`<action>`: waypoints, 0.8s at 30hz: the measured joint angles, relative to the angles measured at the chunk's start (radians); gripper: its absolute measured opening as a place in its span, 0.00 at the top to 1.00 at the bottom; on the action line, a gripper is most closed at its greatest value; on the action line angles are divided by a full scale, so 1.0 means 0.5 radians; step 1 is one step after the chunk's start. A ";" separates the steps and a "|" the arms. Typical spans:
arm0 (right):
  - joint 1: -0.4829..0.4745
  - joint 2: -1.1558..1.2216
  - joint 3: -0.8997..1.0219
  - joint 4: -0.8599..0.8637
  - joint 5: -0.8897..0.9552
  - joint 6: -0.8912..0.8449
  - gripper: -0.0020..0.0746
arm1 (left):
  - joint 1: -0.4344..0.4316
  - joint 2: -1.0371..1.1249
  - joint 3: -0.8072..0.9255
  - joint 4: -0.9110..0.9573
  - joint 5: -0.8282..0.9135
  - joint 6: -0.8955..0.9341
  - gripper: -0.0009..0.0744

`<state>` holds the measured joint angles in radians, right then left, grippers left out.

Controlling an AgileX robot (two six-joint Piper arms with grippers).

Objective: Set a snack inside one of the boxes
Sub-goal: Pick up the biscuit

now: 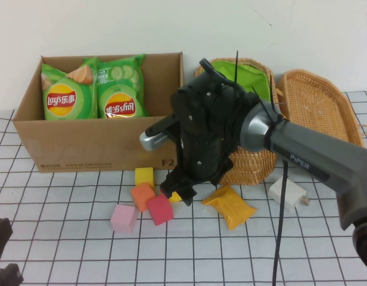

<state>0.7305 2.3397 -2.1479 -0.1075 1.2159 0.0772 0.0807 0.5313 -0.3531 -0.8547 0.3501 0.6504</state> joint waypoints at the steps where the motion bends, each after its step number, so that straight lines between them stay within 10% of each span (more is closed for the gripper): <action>1: 0.002 -0.011 0.010 0.000 0.000 0.000 0.29 | 0.000 0.000 0.000 -0.001 0.000 0.000 0.99; 24: 0.027 -0.743 1.444 -0.149 -1.028 0.151 0.29 | 0.000 0.000 0.000 -0.029 0.007 0.057 0.99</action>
<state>0.7441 1.9682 -1.4258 -0.1820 0.7017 0.1526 0.0807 0.5313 -0.3531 -0.8694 0.3537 0.6788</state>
